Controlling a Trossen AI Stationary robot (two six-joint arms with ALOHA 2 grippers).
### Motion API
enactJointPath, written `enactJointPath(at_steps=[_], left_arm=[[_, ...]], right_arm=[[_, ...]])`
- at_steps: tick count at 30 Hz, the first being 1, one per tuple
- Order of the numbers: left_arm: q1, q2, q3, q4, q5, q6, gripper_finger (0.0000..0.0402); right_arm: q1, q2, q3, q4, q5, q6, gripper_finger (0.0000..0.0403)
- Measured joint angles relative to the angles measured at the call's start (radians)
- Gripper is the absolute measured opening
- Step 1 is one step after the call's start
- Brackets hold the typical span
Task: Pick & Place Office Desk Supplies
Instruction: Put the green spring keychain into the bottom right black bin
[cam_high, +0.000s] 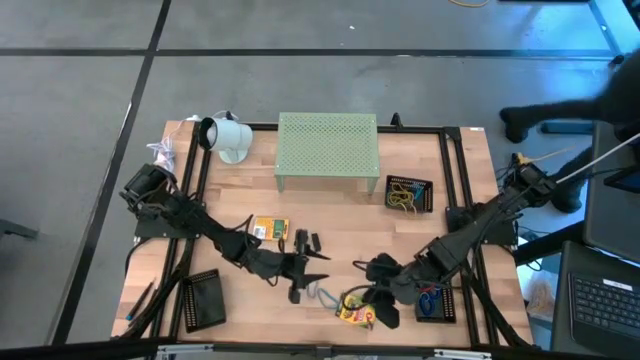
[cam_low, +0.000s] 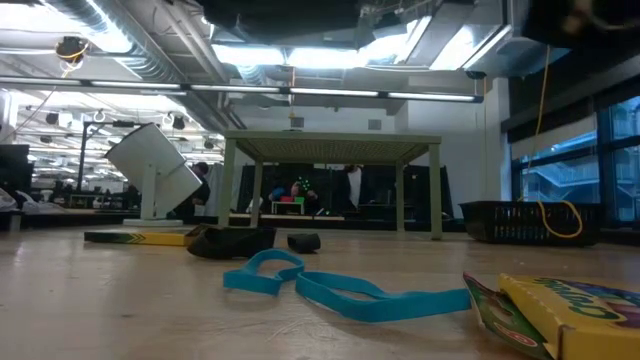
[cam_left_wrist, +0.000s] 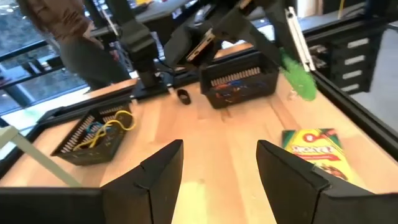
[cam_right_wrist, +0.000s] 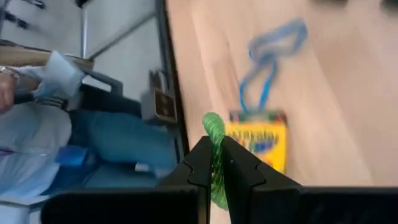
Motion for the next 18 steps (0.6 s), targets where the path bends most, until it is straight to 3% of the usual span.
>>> enactJointPath(at_steps=[5,13,18], left_arm=[[0.003,0.0,0.0,-0.007,-0.002,-0.003,0.0199],[0.002,0.0,0.0,-0.014,0.003,-0.003,0.0199],[0.001,0.0,0.0,-0.02,0.004,-0.003,0.0199]], right_arm=[[0.036,0.0,0.0,-0.173,-0.107,0.235,0.0022],[0.126,-0.003,0.001,-0.523,-0.386,0.569,0.0022],[0.177,-0.024,0.001,-0.553,-0.415,0.659,0.0022]])
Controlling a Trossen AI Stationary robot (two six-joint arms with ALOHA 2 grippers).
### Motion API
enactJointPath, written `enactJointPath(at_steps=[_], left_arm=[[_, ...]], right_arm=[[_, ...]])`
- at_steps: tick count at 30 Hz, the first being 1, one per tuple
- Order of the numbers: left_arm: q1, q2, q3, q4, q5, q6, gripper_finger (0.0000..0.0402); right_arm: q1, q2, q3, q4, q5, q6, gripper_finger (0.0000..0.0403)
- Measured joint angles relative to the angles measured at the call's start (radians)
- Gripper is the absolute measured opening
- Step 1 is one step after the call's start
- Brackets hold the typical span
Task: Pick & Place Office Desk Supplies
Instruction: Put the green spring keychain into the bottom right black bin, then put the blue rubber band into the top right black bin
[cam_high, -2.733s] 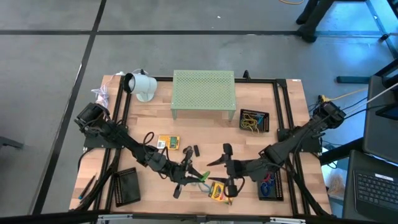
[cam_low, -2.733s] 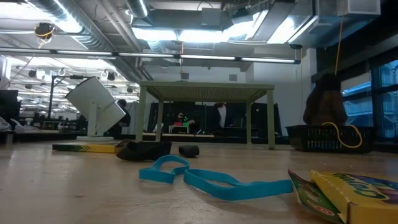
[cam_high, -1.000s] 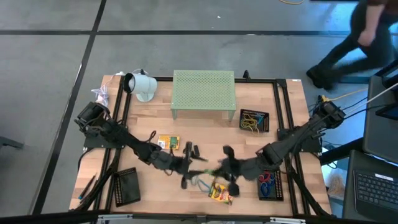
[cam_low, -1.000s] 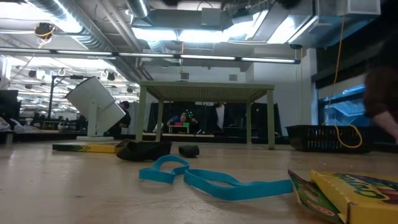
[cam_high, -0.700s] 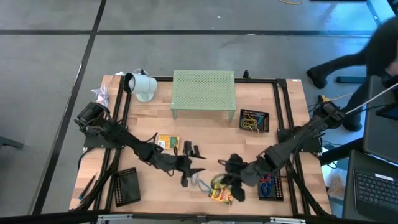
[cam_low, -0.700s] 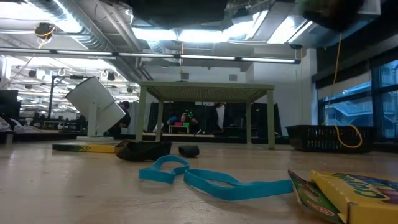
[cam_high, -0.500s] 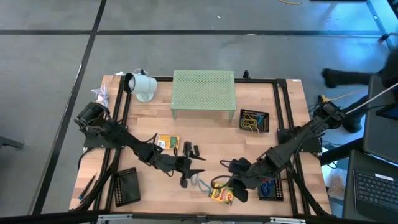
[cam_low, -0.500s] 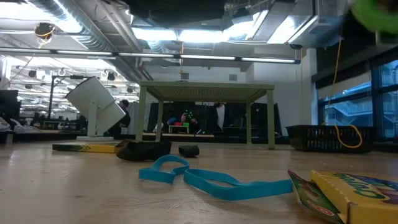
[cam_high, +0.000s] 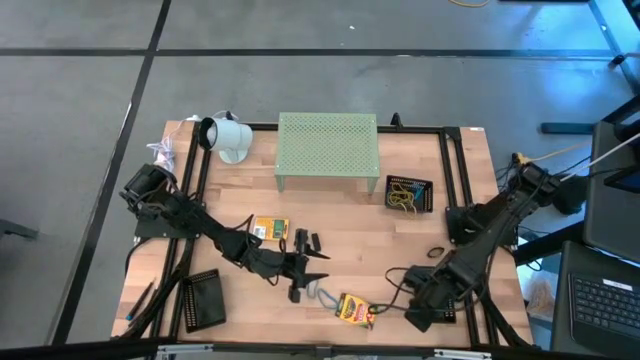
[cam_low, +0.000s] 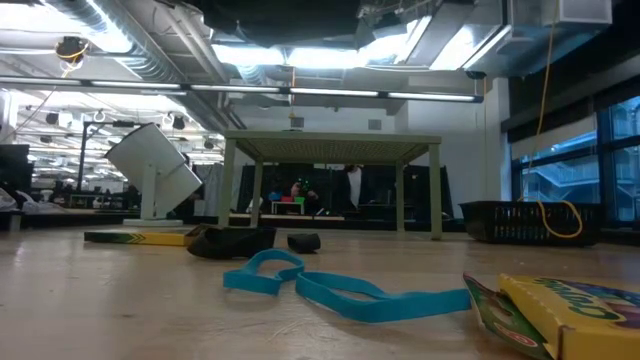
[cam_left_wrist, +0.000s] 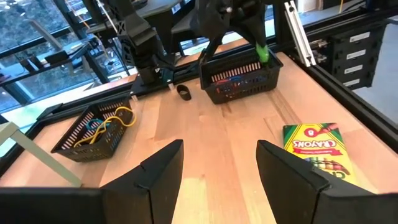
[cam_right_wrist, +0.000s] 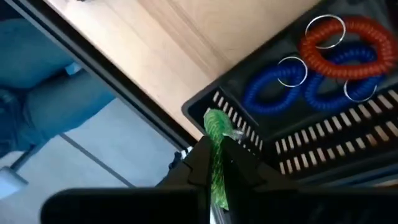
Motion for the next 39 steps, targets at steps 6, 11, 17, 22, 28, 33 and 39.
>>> enactJointPath(at_steps=[6,11,17,22,28,33,39], left_arm=[[0.0,0.0,0.0,-0.004,0.0,0.0,0.0199],[0.0,0.0,0.0,-0.004,0.0,0.0,0.0198],[0.0,0.001,0.0,-0.009,0.0,-0.037,0.0198],[0.0,0.001,0.0,-0.059,0.01,-0.094,0.0195],[0.0,0.001,0.0,-0.214,0.037,-0.204,0.0194],[0.0,0.001,0.0,-0.383,0.201,-0.202,0.0194],[0.005,0.026,0.0,-0.379,0.372,-0.156,0.0194]], right_arm=[[0.032,-0.001,0.0,-0.074,0.043,0.084,0.0022],[0.031,-0.001,0.0,-0.153,0.064,0.162,0.0035],[0.03,-0.001,0.0,-0.197,0.06,0.211,0.0089],[0.031,-0.001,0.0,-0.197,0.107,0.211,0.0145],[0.028,0.0,0.0,-0.194,0.219,0.211,0.0208],[0.015,0.0,0.0,-0.149,0.294,0.186,0.0232],[-0.01,0.0,0.0,-0.055,0.471,0.056,0.0235]])
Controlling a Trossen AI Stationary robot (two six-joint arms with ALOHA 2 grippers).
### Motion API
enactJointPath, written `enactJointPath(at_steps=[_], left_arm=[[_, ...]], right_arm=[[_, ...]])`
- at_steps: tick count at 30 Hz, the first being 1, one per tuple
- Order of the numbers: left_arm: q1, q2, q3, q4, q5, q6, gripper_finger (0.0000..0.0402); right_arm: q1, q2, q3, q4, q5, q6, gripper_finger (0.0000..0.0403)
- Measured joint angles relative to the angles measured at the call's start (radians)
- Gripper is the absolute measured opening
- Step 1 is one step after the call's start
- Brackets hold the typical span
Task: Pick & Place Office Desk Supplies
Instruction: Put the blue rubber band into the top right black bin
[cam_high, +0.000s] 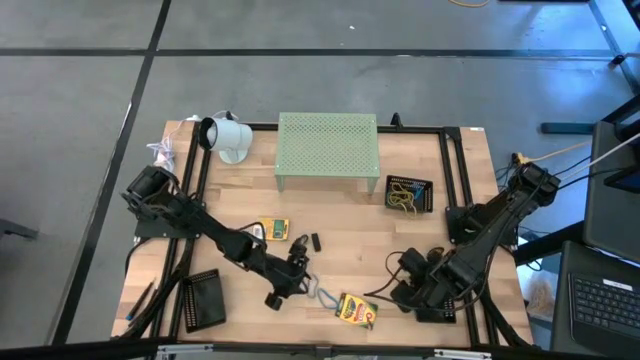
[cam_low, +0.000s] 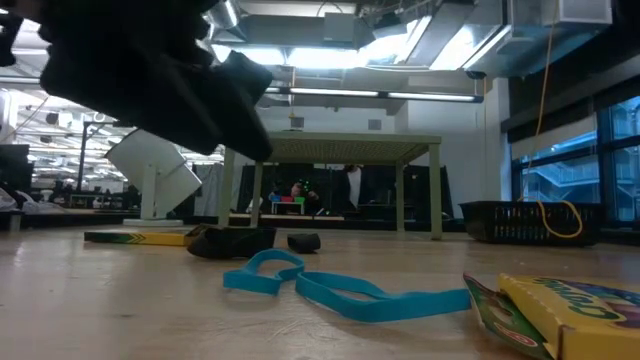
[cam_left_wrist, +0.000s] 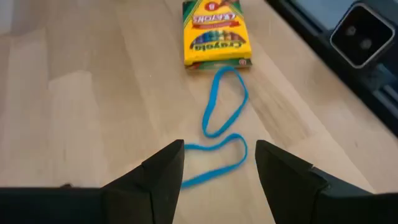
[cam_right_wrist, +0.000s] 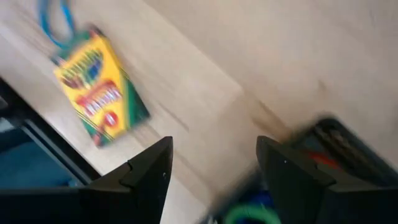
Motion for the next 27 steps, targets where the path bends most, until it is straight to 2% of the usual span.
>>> enactJointPath(at_steps=[4,10,15,23,27], left_arm=[[0.003,0.044,0.0,0.026,0.036,0.02,0.0198],[0.0,0.107,-0.001,0.076,0.163,0.128,0.021],[0.018,0.165,0.0,0.189,0.158,0.183,0.0211],[0.059,0.221,0.002,0.189,0.164,0.155,0.0208],[0.066,0.228,0.003,0.186,0.175,0.155,0.0192]], right_arm=[[-0.019,0.0,0.0,0.04,0.071,-0.058,0.0236],[-0.039,0.0,0.0,0.053,0.083,-0.094,0.0236],[-0.053,0.0,0.0,0.057,0.083,-0.113,0.0236],[-0.06,0.0,0.0,0.064,0.083,-0.115,0.0236],[-0.06,0.0,0.0,0.064,0.091,-0.124,0.0236]])
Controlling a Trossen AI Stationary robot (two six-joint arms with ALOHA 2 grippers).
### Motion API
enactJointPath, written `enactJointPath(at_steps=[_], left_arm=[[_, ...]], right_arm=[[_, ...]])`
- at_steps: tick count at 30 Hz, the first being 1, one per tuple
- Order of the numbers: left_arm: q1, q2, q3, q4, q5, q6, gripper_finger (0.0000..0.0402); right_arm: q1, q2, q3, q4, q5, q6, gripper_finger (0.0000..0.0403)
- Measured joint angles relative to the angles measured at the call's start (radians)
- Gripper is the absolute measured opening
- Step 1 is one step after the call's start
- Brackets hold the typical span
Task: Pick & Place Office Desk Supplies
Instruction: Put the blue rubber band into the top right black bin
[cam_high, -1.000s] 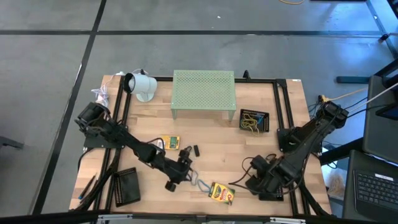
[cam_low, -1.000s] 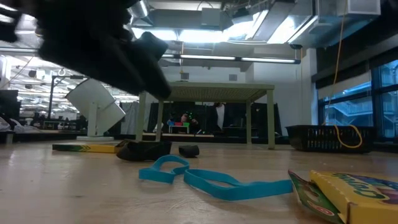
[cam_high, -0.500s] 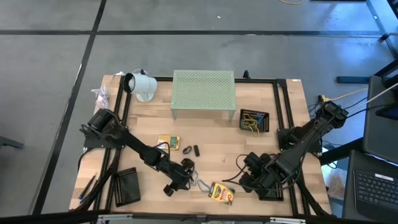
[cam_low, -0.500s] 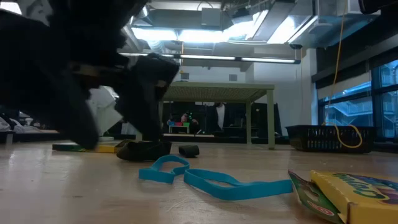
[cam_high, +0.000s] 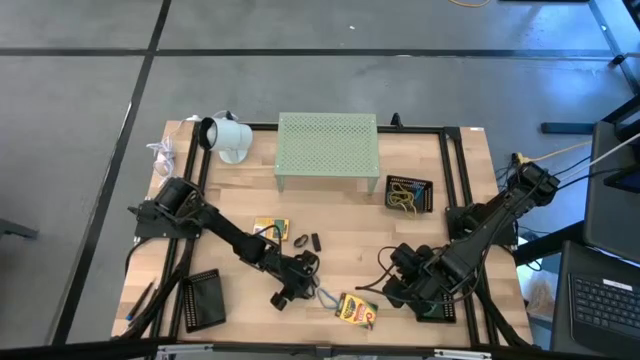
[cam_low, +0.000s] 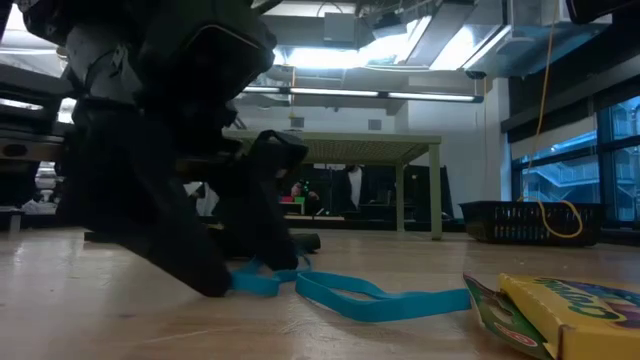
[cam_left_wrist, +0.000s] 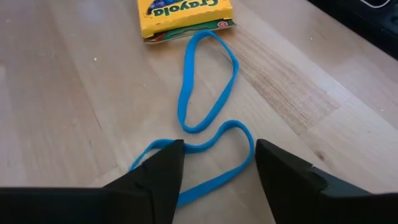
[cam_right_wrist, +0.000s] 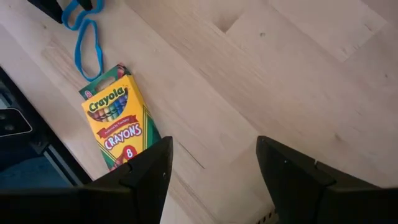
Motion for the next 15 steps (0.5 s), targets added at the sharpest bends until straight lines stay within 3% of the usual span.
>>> enactJointPath(at_steps=[13,15], left_arm=[[0.001,0.004,-0.002,0.015,0.002,0.016,0.0018],[0.001,0.004,-0.002,0.015,0.001,0.016,0.0007]], right_arm=[[0.0,0.0,0.0,0.002,0.053,-0.007,0.0236],[0.0,0.0,0.0,0.002,0.061,-0.007,0.0236]])
